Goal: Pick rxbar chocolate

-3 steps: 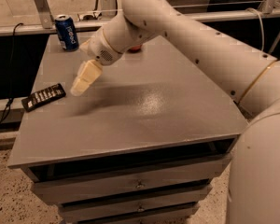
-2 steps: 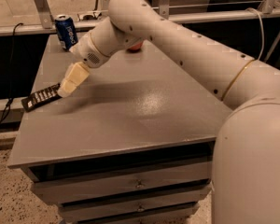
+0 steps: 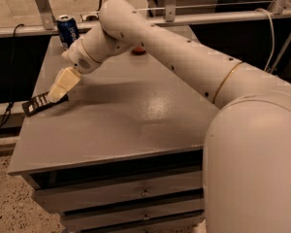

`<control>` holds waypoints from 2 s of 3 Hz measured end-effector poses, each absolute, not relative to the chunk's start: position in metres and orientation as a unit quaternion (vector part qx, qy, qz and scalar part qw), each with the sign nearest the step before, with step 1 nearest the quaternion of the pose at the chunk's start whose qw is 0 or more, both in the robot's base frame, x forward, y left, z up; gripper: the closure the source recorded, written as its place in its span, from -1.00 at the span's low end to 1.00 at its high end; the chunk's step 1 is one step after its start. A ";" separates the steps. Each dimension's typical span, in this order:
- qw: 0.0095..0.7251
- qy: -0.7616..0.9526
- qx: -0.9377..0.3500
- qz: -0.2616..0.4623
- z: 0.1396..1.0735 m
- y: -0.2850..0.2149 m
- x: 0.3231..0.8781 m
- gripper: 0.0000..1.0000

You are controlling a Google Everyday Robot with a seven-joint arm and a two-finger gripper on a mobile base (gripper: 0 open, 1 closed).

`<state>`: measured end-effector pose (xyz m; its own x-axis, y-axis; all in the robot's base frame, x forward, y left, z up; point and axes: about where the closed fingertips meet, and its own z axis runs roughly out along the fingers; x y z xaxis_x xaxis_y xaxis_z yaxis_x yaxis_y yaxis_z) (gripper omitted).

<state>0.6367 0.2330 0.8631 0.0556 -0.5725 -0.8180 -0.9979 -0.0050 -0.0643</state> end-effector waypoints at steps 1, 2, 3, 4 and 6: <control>0.327 0.611 -0.645 0.322 0.849 0.242 0.633 -1.00; 0.298 0.625 -0.639 0.334 0.835 0.232 0.618 -1.00; 0.280 0.635 -0.642 0.326 0.831 0.220 0.600 -0.96; 0.277 0.640 -0.641 0.320 0.830 0.216 0.592 -0.52; 0.291 0.640 -0.637 0.315 0.833 0.225 0.592 0.42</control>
Offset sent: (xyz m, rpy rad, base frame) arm -0.0408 -0.0223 -0.0519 -0.0869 0.1936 0.0262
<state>0.5921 0.2249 0.8329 -0.0191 -0.6325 -0.7743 -0.9994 -0.0108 0.0334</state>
